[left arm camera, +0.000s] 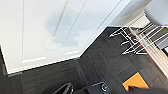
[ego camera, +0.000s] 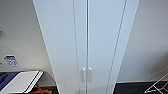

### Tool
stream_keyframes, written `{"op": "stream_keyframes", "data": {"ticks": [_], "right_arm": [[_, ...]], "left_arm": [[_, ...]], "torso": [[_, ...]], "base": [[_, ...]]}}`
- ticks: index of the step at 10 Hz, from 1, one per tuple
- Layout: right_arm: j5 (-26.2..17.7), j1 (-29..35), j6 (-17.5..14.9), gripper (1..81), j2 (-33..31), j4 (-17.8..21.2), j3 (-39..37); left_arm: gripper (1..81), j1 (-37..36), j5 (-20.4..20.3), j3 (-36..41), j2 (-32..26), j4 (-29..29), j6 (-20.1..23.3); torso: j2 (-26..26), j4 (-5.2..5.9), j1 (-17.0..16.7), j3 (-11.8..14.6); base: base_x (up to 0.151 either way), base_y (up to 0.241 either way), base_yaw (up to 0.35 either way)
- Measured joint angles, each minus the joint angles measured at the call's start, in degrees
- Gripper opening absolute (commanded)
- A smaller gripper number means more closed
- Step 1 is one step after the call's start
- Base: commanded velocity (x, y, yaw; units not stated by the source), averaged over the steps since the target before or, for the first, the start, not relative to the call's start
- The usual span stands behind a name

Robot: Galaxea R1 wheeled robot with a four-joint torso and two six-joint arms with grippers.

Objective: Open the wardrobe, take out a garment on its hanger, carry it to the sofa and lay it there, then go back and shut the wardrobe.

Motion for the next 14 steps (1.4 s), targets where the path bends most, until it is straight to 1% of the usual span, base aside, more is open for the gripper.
{"op": "stream_keyframes", "data": {"ticks": [1, 2, 4, 6, 7, 9, 11, 12, 14], "right_arm": [[-0.72, 3.47, 0.18, 81.1, -0.23, 0.63, 0.95], [-1.76, 6.84, 0.29, 81.1, -0.5, 1.51, 1.34], [-4.12, 13.24, 0.46, 81.1, -0.3, 3.6, 1.69], [-7.29, 19.21, 1.46, 81.1, 1.65, 5.5, 0.95], [-8.8, 21.59, 2.0, 81.1, 3.8, 6.08, -0.98], [-11.31, 23.93, 3.44, 81.1, 8.87, 6.66, -5.61], [-14.01, 26.44, 5.17, 81.1, 15.07, 6.99, -10.92], [-14.48, 27.67, 6.08, 81.1, 17.19, 7.22, -13.37], [-15.92, 29.07, 7.57, 81.1, 20.88, 7.22, -18.01]], "left_arm": [[81.1, -3.19, 0.41, 0.83, -0.72, -0.05, 0.0], [81.1, -6.29, 1.93, 1.52, -0.99, -0.22, -0.02], [81.1, -12.02, 5.64, 2.49, -0.9, -1.16, -0.04], [81.1, -17.99, 9.33, 2.54, 0.04, -2.69, -0.24], [81.1, -21.18, 11.14, 2.49, 1.08, -3.58, -0.26], [81.1, -26.34, 15.01, 0.89, 4.55, -5.22, -1.13], [81.1, -29.44, 18.65, -2.91, 8.78, -5.92, -2.29], [81.1, -30.76, 20.32, -4.4, 10.25, -6.14, -3.11], [81.1, -32.89, 22.26, -6.86, 12.46, -6.47, -4.55]], "torso": [[0.0, 0.0, 0.0, -0.02], [0.02, 0.0, 0.02, -0.02], [0.05, 0.0, 0.05, -0.06], [0.07, 0.0, 0.07, -0.09], [0.09, 0.0, 0.09, -0.11], [0.13, 0.0, 0.13, -0.13], [0.18, 0.0, 0.18, -0.17], [0.19, 0.0, 0.2, -0.19], [0.22, 0.0, 0.22, -0.24]], "base": [[0.0, 0.0, 0.0], [0.0, 0.0, 0.0], [0.0, 0.0, 0.0], [0.0, 0.0, 0.0], [0.0, 0.0, 0.0], [0.0, 0.0, 0.0], [0.0, 0.0, 0.0], [0.0, 0.0, 0.0], [0.0, 0.0, 0.0]]}}
